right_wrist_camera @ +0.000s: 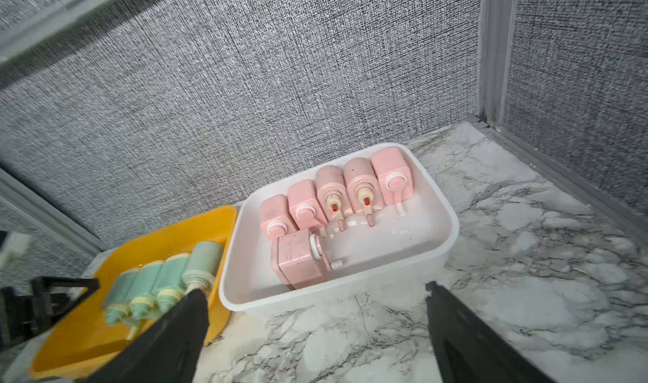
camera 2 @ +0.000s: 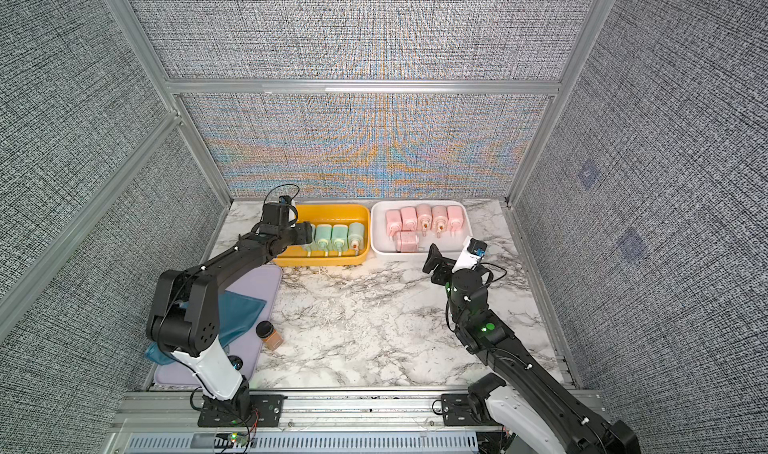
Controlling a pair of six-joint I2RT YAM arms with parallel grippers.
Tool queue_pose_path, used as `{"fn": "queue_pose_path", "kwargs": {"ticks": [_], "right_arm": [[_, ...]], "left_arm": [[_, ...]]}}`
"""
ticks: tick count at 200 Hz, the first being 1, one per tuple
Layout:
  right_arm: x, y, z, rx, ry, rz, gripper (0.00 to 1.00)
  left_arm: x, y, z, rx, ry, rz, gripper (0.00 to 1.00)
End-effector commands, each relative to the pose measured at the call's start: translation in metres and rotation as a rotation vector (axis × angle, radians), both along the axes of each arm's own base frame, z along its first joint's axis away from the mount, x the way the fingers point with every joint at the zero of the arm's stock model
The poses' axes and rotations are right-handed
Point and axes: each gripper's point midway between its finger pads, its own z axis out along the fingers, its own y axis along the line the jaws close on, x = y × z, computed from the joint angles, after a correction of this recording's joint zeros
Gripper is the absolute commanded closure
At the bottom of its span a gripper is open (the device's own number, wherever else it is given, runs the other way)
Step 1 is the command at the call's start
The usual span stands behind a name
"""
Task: Place the pencil sharpeners by color into the storage box
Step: Place the pencil sharpener in the storage box, then reset both arms
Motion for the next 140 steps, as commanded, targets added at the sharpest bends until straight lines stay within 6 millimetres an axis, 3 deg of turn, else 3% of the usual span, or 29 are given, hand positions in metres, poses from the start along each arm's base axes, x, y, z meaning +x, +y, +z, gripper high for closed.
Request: {"fn": "queue_pose_path", "kwargs": {"ticks": [1, 8, 32, 50, 74, 94, 140], "right_arm": [[0.003, -0.036, -0.005, -0.185, -0.039, -0.159, 0.01], [0.005, -0.044, -0.013, -0.215, -0.039, -0.161, 0.01], [0.017, -0.07, -0.042, -0.256, 0.022, -0.159, 0.01], [0.022, -0.083, -0.059, -0.294, 0.071, -0.169, 0.01], [0.031, -0.087, -0.08, -0.304, 0.12, -0.098, 0.01], [0.037, -0.094, -0.097, -0.282, 0.158, -0.059, 0.01], [0.046, -0.101, -0.116, -0.253, 0.151, -0.021, 0.01]], "left_arm": [[-0.014, 0.019, 0.017, 0.067, -0.027, 0.051, 0.08], [-0.021, 0.027, 0.023, 0.091, -0.042, 0.073, 0.01], [-0.054, 0.055, 0.039, 0.186, -0.076, 0.126, 0.01], [-0.081, 0.073, 0.038, 0.24, -0.085, 0.167, 0.01], [-0.109, 0.103, 0.023, 0.31, -0.079, 0.25, 0.01], [-0.121, 0.121, 0.004, 0.345, -0.066, 0.258, 0.01], [-0.121, 0.141, -0.045, 0.303, -0.019, 0.247, 0.0]]}}
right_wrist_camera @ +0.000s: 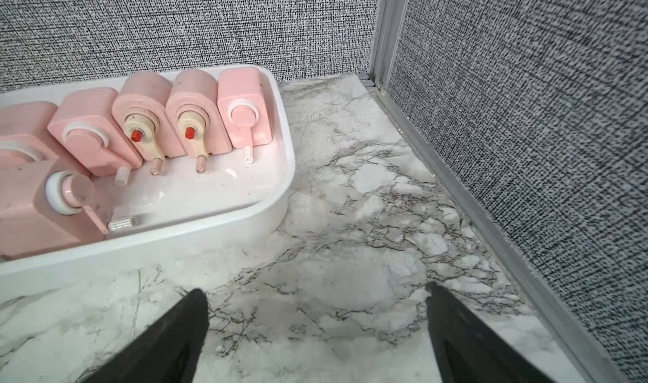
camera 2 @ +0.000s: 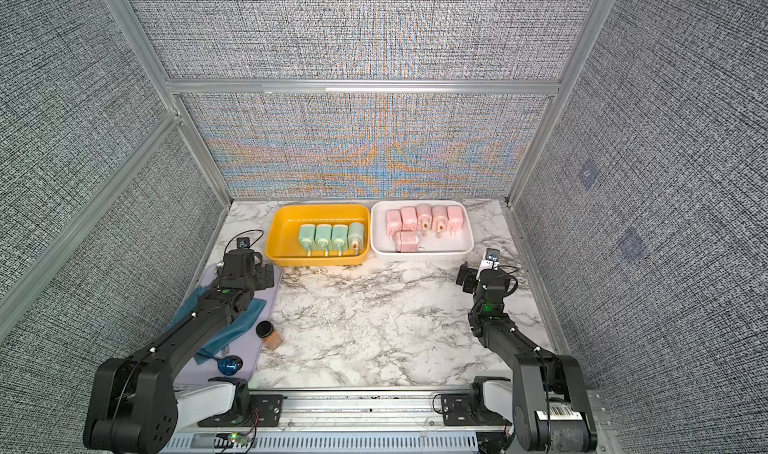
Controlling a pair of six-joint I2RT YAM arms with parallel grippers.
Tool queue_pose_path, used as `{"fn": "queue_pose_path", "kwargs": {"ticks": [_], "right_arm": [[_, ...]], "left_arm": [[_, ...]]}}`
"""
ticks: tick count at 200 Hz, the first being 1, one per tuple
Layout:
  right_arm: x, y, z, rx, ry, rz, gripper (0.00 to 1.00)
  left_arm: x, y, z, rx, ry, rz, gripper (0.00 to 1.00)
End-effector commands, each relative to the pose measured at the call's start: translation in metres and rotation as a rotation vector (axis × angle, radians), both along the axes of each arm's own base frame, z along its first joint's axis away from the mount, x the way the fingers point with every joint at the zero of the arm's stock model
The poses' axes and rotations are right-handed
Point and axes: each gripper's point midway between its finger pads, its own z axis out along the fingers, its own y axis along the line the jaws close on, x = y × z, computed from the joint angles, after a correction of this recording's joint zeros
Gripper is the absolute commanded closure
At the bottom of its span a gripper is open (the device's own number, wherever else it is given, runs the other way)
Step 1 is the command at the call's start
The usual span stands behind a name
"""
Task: Place the pencil sharpeners by color into the storage box
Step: Reset both arms
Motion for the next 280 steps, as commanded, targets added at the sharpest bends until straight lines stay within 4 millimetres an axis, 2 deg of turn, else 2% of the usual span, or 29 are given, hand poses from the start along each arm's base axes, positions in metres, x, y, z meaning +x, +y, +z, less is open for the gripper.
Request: {"fn": "queue_pose_path", "kwargs": {"ticks": [1, 15, 35, 98, 109, 144, 179, 196, 218, 232, 260, 280], "right_arm": [[0.01, 0.01, 0.01, 0.02, -0.078, 0.081, 0.01], [0.014, 0.012, 0.003, 0.034, -0.073, 0.103, 0.01], [0.022, 0.014, 0.001, 0.03, -0.066, 0.118, 0.01], [0.035, 0.021, 0.006, 0.039, -0.101, 0.164, 0.01], [0.035, 0.022, 0.007, 0.039, -0.105, 0.169, 0.01], [0.032, 0.024, 0.012, 0.034, -0.122, 0.184, 0.01], [0.026, 0.027, 0.022, 0.013, -0.17, 0.201, 0.01], [0.024, 0.026, 0.018, 0.01, -0.172, 0.199, 0.01], [0.018, 0.026, 0.018, 0.015, -0.211, 0.189, 0.01], [0.018, 0.025, 0.014, 0.012, -0.211, 0.183, 0.01], [0.016, 0.043, 0.011, -0.047, -0.227, 0.242, 0.01], [0.0, 0.056, 0.014, -0.107, -0.273, 0.275, 0.01]], "left_arm": [[0.014, 0.002, -0.006, -0.023, -0.047, -0.035, 0.01], [0.018, 0.004, -0.016, -0.041, -0.025, -0.038, 0.01], [0.029, 0.002, -0.02, -0.068, -0.035, -0.069, 0.01], [0.067, -0.024, -0.003, -0.147, -0.217, -0.211, 0.01], [0.066, -0.031, -0.009, -0.155, -0.223, -0.247, 0.01], [0.057, -0.039, -0.007, -0.153, -0.286, -0.303, 0.01], [0.052, -0.038, -0.014, -0.152, -0.314, -0.304, 0.01], [0.053, -0.034, -0.014, -0.135, -0.313, -0.275, 0.01], [0.049, -0.017, -0.012, -0.081, -0.336, -0.14, 0.01], [0.049, -0.015, -0.012, -0.079, -0.333, -0.132, 0.01], [0.049, -0.016, -0.012, -0.079, -0.335, -0.132, 0.01], [0.049, -0.016, -0.012, -0.079, -0.335, -0.133, 0.01]]}}
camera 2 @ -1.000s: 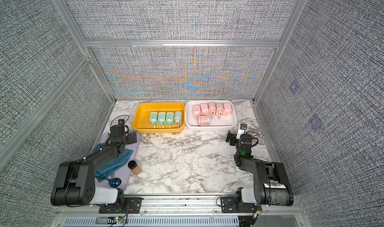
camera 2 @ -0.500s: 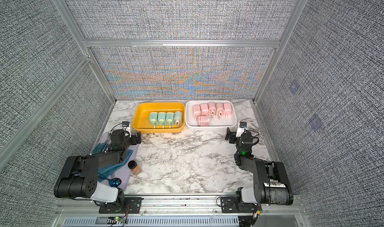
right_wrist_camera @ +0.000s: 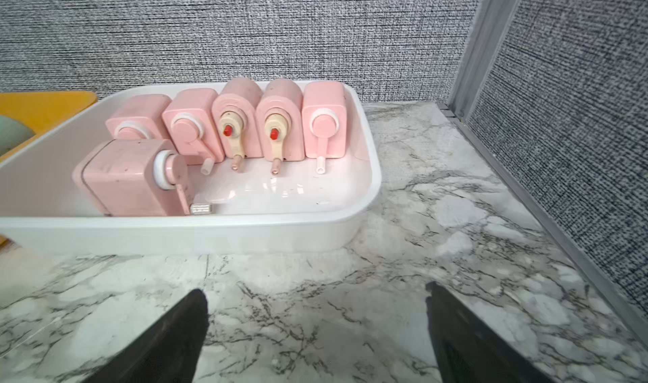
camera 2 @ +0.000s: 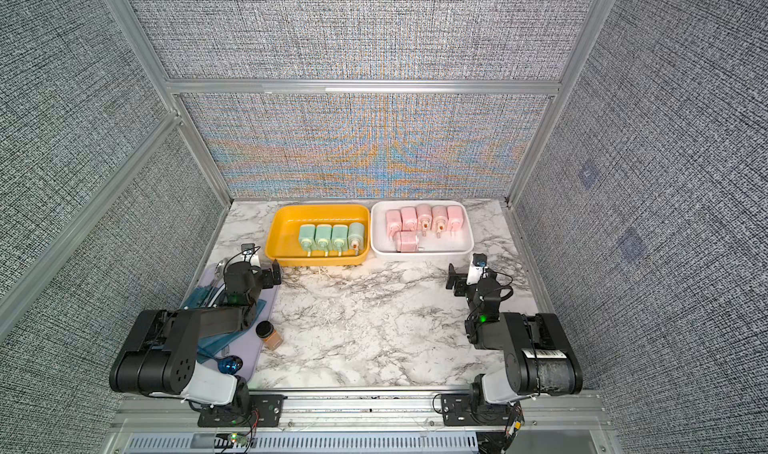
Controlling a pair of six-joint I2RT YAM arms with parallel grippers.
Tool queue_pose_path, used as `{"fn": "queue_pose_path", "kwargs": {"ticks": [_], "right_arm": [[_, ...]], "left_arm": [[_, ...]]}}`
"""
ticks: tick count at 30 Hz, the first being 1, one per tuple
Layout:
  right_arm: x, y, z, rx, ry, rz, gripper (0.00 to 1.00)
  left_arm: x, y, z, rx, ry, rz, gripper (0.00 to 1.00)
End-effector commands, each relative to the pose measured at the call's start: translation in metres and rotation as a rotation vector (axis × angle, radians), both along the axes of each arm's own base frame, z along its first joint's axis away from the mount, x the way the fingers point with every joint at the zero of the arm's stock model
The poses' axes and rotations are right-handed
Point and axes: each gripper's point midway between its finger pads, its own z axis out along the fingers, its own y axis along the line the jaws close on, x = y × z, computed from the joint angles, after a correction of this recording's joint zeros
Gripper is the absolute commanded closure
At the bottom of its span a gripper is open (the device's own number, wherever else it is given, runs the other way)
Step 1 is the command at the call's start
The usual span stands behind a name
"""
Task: Place the pencil sharpeners by color into the storage box
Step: Reset both arms
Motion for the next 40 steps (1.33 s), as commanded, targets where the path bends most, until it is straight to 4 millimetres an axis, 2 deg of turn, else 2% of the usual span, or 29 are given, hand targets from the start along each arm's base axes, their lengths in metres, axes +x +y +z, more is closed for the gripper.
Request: {"fn": "queue_pose_path", "kwargs": {"ticks": [1, 4, 7, 9, 12, 13, 15, 40], "right_arm": [[-0.009, 0.009, 0.026, -0.078, -0.141, 0.021, 0.01], [-0.022, 0.013, 0.029, -0.091, -0.179, 0.027, 0.01], [-0.026, 0.015, 0.03, -0.095, -0.193, 0.043, 0.01], [-0.02, 0.014, 0.028, -0.09, -0.172, 0.034, 0.01], [0.007, 0.008, 0.016, -0.064, -0.073, 0.02, 0.01], [0.009, 0.003, 0.015, -0.025, -0.065, 0.026, 0.01], [0.01, -0.004, 0.014, -0.009, -0.059, 0.011, 0.01], [0.012, -0.003, 0.014, -0.014, -0.056, 0.005, 0.01]], "left_arm": [[0.003, 0.004, 0.009, 0.003, -0.039, 0.026, 0.01], [0.003, 0.004, 0.01, 0.002, -0.04, 0.026, 0.01], [0.003, 0.004, 0.01, 0.003, -0.041, 0.026, 0.01], [0.003, 0.004, 0.01, 0.003, -0.04, 0.026, 0.01], [0.003, 0.004, 0.009, 0.003, -0.039, 0.026, 0.01], [0.003, 0.004, 0.009, 0.003, -0.039, 0.026, 0.01], [0.003, 0.004, 0.009, 0.004, -0.038, 0.026, 0.01], [0.003, 0.004, 0.009, 0.004, -0.037, 0.026, 0.01]]}}
